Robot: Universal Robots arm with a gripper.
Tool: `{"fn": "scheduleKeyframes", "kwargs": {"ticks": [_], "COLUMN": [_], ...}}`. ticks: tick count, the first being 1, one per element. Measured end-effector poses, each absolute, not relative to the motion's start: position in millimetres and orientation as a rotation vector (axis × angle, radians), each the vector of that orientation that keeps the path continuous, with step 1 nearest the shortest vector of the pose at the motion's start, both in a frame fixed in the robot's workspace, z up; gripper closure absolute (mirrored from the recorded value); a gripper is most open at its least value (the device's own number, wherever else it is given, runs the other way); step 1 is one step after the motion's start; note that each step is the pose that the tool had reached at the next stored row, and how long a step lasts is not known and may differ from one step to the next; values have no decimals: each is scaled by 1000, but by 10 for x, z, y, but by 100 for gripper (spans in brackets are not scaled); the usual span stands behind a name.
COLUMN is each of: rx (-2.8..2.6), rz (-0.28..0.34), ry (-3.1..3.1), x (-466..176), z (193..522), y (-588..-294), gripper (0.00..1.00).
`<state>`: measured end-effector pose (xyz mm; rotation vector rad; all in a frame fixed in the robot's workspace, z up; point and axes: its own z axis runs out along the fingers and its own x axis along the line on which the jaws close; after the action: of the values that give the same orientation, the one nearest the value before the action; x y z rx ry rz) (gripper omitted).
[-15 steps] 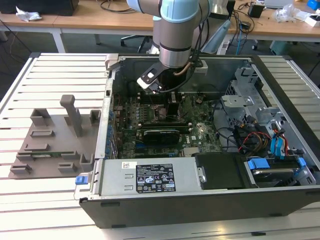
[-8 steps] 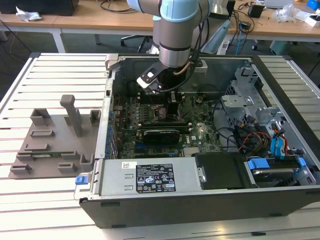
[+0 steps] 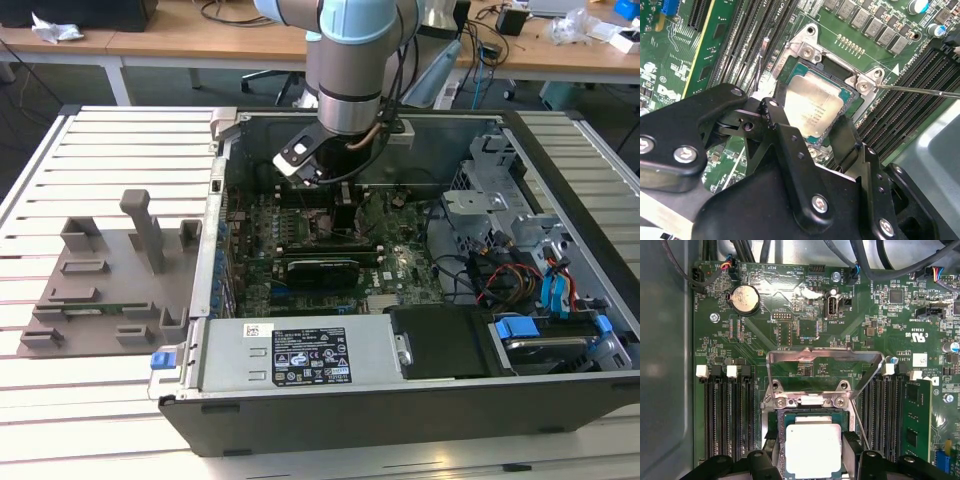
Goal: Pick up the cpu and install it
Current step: 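Place the cpu into insertion slot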
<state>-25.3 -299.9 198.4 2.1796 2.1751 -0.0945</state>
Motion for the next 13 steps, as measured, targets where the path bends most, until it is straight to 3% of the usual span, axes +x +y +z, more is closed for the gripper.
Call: {"fn": "scheduleKeyframes", "kwargs": {"ticks": [13], "rx": [2180], "rz": [-94], "ry": [2175], "x": [-257], "z": [2021], "y": [-2985], "gripper": [38]}}
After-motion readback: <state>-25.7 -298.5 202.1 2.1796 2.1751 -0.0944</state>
